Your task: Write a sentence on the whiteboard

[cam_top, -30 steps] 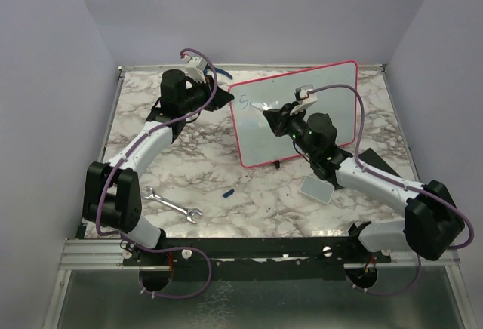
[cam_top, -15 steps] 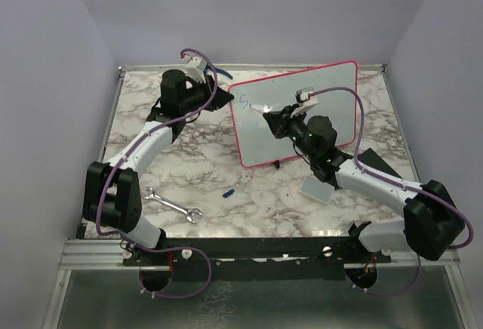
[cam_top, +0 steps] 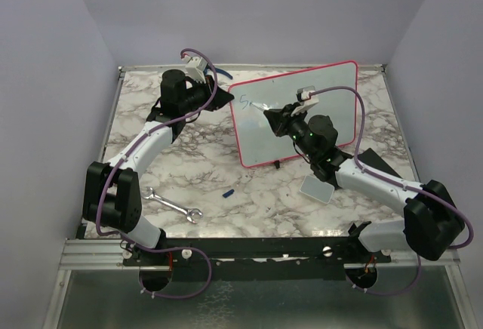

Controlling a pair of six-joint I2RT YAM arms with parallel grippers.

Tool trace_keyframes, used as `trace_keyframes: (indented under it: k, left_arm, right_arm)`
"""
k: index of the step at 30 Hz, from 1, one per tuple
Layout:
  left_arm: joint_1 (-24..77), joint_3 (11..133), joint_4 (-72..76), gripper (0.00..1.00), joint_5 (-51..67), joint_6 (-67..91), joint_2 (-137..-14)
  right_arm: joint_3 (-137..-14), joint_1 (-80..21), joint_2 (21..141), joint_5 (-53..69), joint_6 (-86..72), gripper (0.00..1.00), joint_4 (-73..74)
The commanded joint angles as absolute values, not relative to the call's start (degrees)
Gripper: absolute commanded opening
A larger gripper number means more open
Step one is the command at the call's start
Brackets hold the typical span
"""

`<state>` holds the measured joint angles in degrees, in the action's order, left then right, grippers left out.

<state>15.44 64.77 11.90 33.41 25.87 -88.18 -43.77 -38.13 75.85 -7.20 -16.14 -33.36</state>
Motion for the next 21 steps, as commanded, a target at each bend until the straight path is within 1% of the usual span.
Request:
trace_keyframes:
  k: [1,21]
  left_arm:
    - [15.72,64.42,13.15,0.07,34.63,25.58,-86.57]
    - [15.65,64.51,13.16,0.07,34.63,25.6,-86.42]
  right_arm:
    - [-45.37,-37.75,76.21,-9.49,-14.62,0.0,-34.96]
    - [-41.79,-37.79,75.15,-11.19,-15.63,0.0,-34.03]
